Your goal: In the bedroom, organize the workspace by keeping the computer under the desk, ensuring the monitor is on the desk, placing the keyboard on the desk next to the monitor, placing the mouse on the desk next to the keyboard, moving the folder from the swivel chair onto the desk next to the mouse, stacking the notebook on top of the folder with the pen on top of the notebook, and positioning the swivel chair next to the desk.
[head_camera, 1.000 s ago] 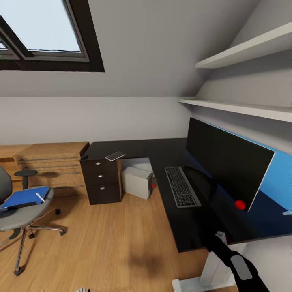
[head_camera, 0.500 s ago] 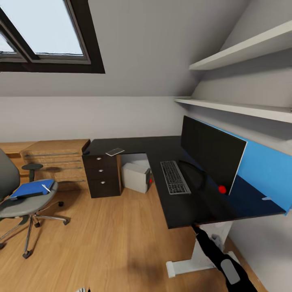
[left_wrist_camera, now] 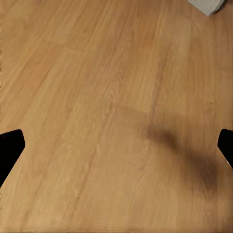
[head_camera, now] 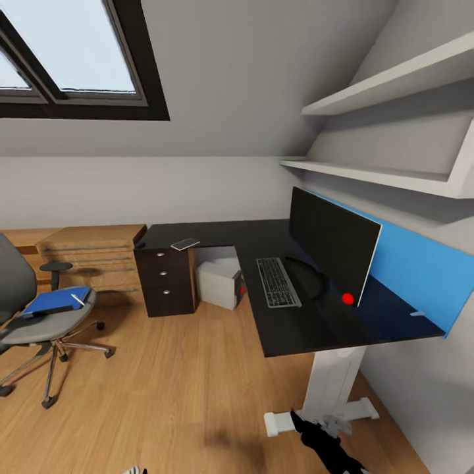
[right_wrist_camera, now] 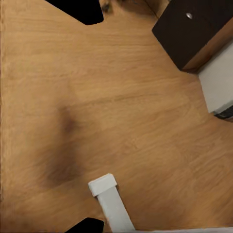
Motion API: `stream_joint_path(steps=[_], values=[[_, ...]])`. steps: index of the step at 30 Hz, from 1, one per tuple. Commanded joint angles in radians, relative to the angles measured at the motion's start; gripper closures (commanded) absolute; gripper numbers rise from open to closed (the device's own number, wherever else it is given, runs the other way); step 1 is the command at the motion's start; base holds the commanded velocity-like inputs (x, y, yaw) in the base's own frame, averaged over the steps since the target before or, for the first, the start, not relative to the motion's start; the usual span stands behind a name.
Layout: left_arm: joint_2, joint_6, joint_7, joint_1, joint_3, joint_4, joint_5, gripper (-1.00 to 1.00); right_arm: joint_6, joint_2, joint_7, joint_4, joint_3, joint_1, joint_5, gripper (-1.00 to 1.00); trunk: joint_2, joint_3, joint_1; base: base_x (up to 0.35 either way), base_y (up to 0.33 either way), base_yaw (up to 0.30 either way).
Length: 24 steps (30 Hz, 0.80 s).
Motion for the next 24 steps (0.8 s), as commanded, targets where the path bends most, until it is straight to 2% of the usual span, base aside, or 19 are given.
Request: stream_joint_path(steps=[1, 3, 4, 5, 6, 9, 11, 13, 15, 18, 24], values=[[0.000, 0.000, 0.002, 0.000, -0.001, 0.004, 0.006, -1.00, -0.010, 0.000, -0.033, 0.022, -0.008, -0.001, 0.026, -1.00, 0.007, 0.002, -0.004, -0.007, -0.003, 0.000], [0.000, 0.002, 0.003, 0.000, -0.002, 0.015, 0.006, -1.00, -0.015, 0.000, -0.092, 0.043, -0.009, -0.001, 0.039, -1.00, 0.021, 0.008, -0.012, -0.005, -0.002, 0.000], [0.000, 0.003, 0.004, 0.000, -0.003, 0.025, 0.006, -1.00, -0.019, 0.000, -0.168, 0.062, -0.009, -0.001, 0.048, -1.00, 0.028, 0.012, -0.015, -0.003, -0.001, 0.000], [0.000, 0.004, 0.004, 0.000, -0.003, 0.028, 0.006, -1.00, -0.020, 0.001, -0.212, 0.068, -0.009, -0.001, 0.051, -1.00, 0.035, 0.015, -0.019, -0.002, -0.001, 0.000], [0.000, 0.006, 0.005, 0.000, -0.003, 0.033, 0.005, -1.00, -0.023, 0.002, -0.304, 0.079, -0.009, -0.001, 0.055, -1.00, 0.042, 0.018, -0.023, -0.002, -0.001, 0.000], [0.000, 0.016, 0.006, -0.001, -0.004, 0.039, 0.004, -1.00, -0.032, 0.008, -0.449, 0.090, -0.008, -0.001, 0.060, -1.00, 0.063, 0.027, -0.035, 0.000, 0.000, 0.000], [0.000, 0.032, 0.007, -0.001, -0.004, 0.041, 0.004, -1.00, -0.044, 0.021, -0.494, 0.094, -0.007, -0.001, 0.069, -1.00, 0.077, 0.033, -0.042, 0.000, 0.000, 0.000], [0.001, 0.044, 0.007, -0.001, -0.004, 0.042, 0.004, -1.00, -0.059, 0.033, -0.506, 0.096, -0.006, -0.001, 0.082, -1.00, 0.091, 0.040, -0.050, 0.000, 0.000, 0.000], [0.003, 0.057, 0.008, -0.001, -0.003, 0.045, 0.005, -1.00, -0.110, 0.057, -0.517, 0.099, -0.004, -0.001, 0.115, -1.00, 0.105, 0.046, -0.058, 0.000, 0.000, 0.000], [0.005, 0.061, 0.007, -0.001, -0.002, 0.061, 0.006, -1.00, -0.159, 0.076, -0.522, 0.113, -0.004, -0.001, 0.138, -1.00, 0.126, 0.055, -0.069, 0.000, 0.000, 0.054], [0.027, 0.062, 0.004, 0.000, -0.001, 0.097, 0.005, -1.00, -0.195, 0.094, -0.527, 0.146, -0.003, -0.001, 0.153, -1.00, 0.168, 0.071, -0.092, 0.000, 0.000, 0.196]])
